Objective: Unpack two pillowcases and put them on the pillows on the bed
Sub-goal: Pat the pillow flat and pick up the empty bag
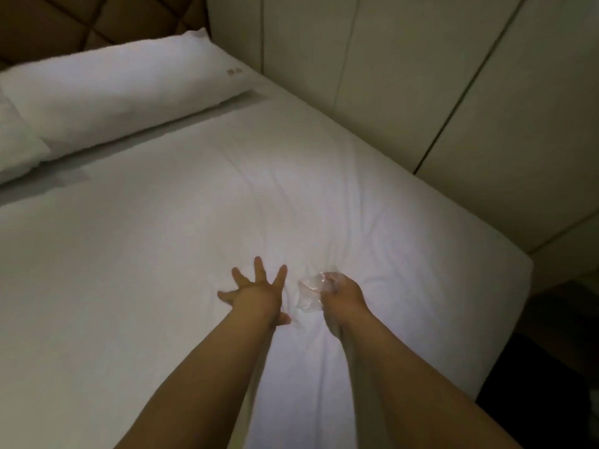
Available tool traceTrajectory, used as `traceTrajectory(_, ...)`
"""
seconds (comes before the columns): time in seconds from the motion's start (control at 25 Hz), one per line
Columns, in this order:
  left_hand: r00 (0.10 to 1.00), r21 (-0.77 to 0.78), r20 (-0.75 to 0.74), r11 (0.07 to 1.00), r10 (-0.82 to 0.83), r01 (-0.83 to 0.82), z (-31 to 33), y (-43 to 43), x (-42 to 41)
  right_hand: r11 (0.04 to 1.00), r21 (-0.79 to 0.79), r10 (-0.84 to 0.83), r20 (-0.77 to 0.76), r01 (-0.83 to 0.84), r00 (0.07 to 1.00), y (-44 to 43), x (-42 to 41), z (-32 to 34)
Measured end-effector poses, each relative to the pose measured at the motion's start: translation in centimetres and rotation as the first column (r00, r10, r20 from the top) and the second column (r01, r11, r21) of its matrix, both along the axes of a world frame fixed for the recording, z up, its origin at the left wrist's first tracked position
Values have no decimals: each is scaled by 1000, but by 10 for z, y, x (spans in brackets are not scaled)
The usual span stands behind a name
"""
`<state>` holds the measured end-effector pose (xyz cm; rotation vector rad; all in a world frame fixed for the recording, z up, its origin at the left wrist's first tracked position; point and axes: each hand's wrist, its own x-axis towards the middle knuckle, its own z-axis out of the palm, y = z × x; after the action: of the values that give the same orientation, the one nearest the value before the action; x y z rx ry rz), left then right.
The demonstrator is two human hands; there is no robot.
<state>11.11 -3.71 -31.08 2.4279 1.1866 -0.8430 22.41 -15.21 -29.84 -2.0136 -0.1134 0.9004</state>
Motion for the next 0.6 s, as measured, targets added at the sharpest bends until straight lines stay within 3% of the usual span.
traceTrajectory(0.12,994,-23,-105,1000,-3,0,27,-36,4,989,98,115,-71,-108,991,-24,-4,14)
traceTrajectory(0.32,998,163,-57,986,-7,16,128,-113,60,937,225,286,-57,-266,957,-107,62,78)
traceTrajectory(0.44,984,301,-18,938,-176,173,205,-182,148,930,282,258,-44,-236,965,-173,127,135)
traceTrajectory(0.6,904,377,115,860,-411,343,272,-285,256,923,359,161,-21,-143,987,-273,204,197)
